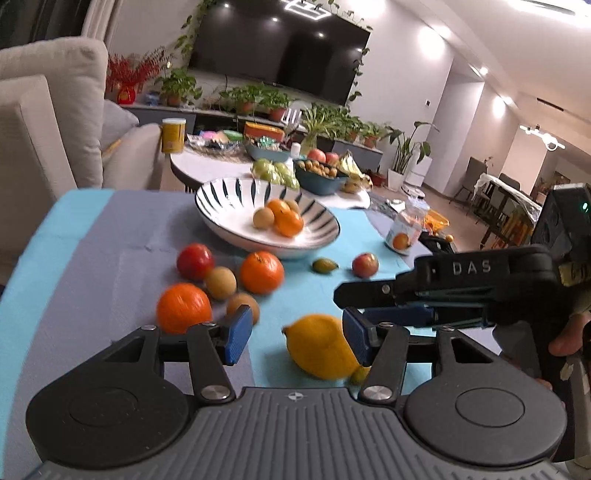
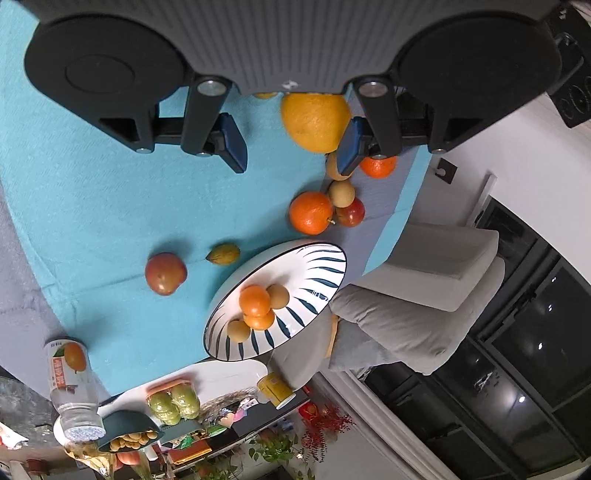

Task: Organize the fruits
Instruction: 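Close the right tool around the yellow lemon and lift it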

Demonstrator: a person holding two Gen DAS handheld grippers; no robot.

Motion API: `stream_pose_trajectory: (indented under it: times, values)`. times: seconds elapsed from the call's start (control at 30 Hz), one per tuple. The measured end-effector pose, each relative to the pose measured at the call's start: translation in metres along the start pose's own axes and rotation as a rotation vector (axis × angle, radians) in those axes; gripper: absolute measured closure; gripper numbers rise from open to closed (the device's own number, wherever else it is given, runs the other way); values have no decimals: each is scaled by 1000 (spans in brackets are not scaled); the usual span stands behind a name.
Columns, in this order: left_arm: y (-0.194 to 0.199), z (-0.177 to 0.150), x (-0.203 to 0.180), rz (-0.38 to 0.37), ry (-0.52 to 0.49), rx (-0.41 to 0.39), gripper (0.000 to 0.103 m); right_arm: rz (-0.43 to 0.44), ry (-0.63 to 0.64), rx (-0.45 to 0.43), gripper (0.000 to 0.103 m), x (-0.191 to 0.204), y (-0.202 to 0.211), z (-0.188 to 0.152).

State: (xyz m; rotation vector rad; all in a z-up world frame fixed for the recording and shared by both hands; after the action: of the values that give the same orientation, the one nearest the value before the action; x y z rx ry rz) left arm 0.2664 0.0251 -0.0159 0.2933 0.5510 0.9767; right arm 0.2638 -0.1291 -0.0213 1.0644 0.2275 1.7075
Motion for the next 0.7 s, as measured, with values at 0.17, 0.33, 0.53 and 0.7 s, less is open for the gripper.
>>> stream_pose_trajectory:
  times: [0.17,0.33,0.53,0.7]
  values:
    - [-5,-7,-4,-16,5,30,51,-3,46,14,37,7,0,-6]
    - [-9,-14,-4,-37,22,50,51,8,47,42,40,8,-6,-9]
    - [-11,-15,0,-52,63,53,51,22,47,63,44,10,-7,-12]
    - [-14,-17,8,-97,149,60,54,27,31,67,44,9,-8,-11]
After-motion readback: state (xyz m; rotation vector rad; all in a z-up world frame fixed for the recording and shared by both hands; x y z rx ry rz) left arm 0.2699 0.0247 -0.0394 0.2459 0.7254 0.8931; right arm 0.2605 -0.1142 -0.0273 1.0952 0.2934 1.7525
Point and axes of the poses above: each gripper's, at about its wrist camera, not at the fingertips, and y roughly against the way its jaws point, x to its left, z to its top, the point moved 3 cm from there along -y, roughly the way its jaws point, and after that the axes turned 4 degrees about -z, right-handed, at the moved point
